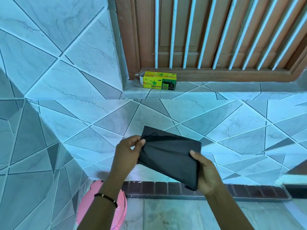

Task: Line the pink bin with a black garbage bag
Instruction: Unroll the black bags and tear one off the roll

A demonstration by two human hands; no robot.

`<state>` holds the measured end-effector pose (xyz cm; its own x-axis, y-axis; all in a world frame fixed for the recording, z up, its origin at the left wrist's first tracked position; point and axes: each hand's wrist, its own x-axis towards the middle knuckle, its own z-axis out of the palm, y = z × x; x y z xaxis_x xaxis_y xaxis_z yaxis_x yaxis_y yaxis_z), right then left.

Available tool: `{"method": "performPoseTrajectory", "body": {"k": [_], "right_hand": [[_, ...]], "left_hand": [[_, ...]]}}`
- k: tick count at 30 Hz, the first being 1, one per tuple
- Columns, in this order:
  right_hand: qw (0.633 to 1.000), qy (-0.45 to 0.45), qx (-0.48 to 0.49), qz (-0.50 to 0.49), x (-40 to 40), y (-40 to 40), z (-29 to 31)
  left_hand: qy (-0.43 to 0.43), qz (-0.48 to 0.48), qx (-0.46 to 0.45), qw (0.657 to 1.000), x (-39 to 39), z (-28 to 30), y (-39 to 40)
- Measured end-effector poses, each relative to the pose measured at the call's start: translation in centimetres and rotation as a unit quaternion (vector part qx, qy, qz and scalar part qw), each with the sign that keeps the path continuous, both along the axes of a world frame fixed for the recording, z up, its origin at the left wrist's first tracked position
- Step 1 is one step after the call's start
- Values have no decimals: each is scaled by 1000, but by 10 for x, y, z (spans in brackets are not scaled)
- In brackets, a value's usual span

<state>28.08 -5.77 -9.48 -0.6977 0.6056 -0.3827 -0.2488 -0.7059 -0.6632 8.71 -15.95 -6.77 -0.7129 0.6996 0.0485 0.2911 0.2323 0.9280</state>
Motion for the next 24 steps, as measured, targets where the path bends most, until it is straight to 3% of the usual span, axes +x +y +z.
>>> {"method": "performPoseTrajectory", "body": {"k": [3, 17, 22, 24], "right_hand": [[999, -52, -10, -3, 5, 3, 2], [1000, -25, -11, 1, 14, 17, 0], [998, -57, 10, -30, 27, 26, 1], [996, -87, 31, -16, 24, 24, 3]], "left_hand": [[25, 13, -12, 1000, -9, 1, -4], [54, 73, -44, 995, -39, -17, -26], [19, 141, 17, 990, -49, -14, -33], [-10, 117, 45, 992, -40, -13, -23]]}}
